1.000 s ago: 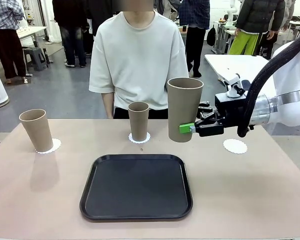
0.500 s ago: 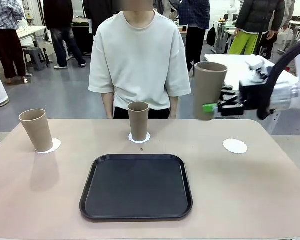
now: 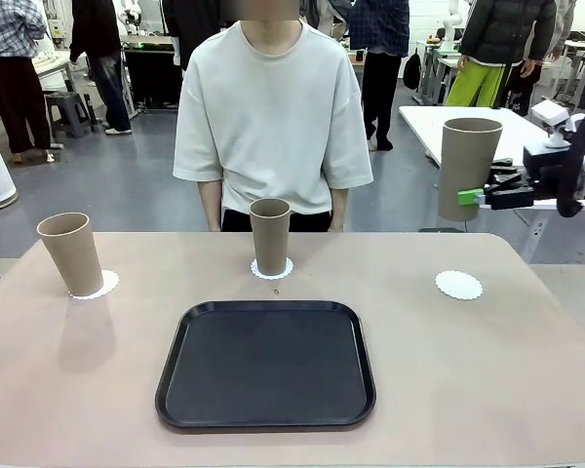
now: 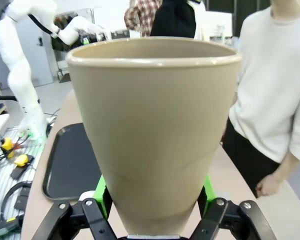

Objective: Place coasters on the table and set cups on them.
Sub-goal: Take one Reusable plastic cup from the Flat Tray and place it on a coaster set by the human.

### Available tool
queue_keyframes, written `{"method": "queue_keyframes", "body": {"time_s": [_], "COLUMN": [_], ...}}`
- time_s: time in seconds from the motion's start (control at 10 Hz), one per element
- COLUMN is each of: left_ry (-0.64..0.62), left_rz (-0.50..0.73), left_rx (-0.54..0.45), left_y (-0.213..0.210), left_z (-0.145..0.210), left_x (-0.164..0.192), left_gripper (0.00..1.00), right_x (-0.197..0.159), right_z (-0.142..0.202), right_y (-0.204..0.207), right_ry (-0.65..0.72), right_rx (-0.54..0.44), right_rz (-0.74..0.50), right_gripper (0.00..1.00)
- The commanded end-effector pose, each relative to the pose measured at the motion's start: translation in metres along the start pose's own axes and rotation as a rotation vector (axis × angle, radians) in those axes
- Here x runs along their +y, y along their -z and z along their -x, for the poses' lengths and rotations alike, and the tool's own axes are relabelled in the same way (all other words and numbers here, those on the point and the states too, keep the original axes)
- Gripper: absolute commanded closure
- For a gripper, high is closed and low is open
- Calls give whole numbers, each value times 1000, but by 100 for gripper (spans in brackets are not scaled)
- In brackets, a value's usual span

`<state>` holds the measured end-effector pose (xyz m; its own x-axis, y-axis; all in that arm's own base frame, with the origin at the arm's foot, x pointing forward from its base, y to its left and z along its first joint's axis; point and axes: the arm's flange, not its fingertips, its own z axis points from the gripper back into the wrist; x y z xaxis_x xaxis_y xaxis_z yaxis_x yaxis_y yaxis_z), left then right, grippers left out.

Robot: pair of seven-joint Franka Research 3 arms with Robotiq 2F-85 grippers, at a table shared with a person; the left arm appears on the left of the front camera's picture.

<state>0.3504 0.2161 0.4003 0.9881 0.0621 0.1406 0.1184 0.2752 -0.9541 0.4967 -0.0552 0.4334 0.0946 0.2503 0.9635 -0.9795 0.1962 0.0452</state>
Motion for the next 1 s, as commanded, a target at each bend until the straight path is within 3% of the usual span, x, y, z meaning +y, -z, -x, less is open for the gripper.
{"method": "queue_keyframes", "body": {"time_s": [0.0, 0.3, 0.9], "left_ry": [-8, -8, -8], "left_rz": [-1, -1, -1], "left_rx": [-15, -15, -15], "left_y": [-1, -1, -1], "left_z": [-2, -2, -2], "left_x": [-2, -2, -2], "left_gripper": [0, 0, 0], "right_x": [0, 1, 6], "right_z": [-4, 4, 8], "right_y": [-23, -50, -49], "right_ry": [22, 24, 17], "right_rx": [27, 14, 7], "right_rz": [-33, -28, -2], "right_gripper": [20, 20, 20]}}
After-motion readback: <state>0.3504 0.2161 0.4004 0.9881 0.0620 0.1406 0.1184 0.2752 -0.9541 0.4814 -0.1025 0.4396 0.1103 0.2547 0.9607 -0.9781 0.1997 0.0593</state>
